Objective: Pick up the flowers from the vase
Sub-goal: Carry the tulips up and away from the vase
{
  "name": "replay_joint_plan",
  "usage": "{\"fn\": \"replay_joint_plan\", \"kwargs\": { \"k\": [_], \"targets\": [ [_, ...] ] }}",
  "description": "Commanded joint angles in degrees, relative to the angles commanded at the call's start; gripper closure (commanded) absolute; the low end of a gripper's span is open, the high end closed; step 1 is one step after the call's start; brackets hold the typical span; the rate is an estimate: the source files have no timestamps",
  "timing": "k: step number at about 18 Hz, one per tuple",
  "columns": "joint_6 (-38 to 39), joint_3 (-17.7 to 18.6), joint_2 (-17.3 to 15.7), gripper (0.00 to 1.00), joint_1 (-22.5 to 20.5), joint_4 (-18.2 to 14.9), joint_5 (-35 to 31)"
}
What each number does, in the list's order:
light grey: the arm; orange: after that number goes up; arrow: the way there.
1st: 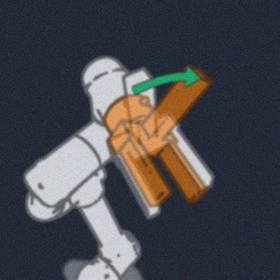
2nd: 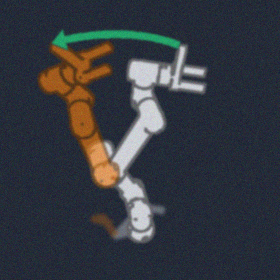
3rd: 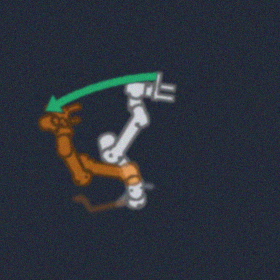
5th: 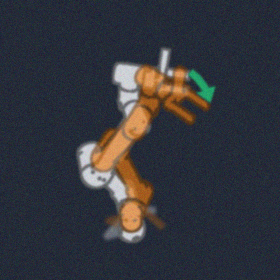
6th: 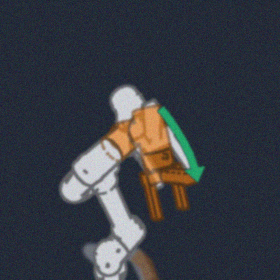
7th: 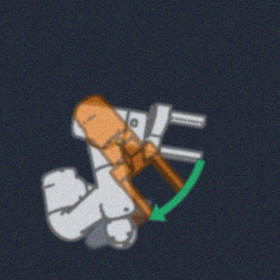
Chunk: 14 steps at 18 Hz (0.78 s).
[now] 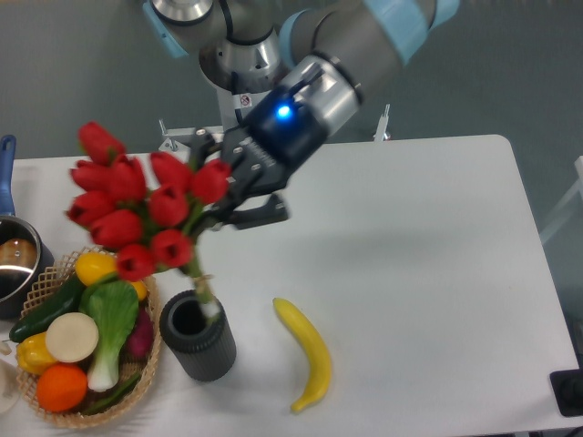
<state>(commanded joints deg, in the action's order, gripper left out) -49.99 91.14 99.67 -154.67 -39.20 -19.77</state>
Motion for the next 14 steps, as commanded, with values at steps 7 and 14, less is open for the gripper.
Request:
{"fn": "replay_joint_plan", "kwargs": {
  "k": [7, 14],
  "targets": [
    [-14.4, 1.9, 2.0, 1.0, -8.4, -0.2, -8.6],
    [-21.2, 2.0, 5.9, 1.0, -12.2, -0.6, -29.0]
  ]
}}
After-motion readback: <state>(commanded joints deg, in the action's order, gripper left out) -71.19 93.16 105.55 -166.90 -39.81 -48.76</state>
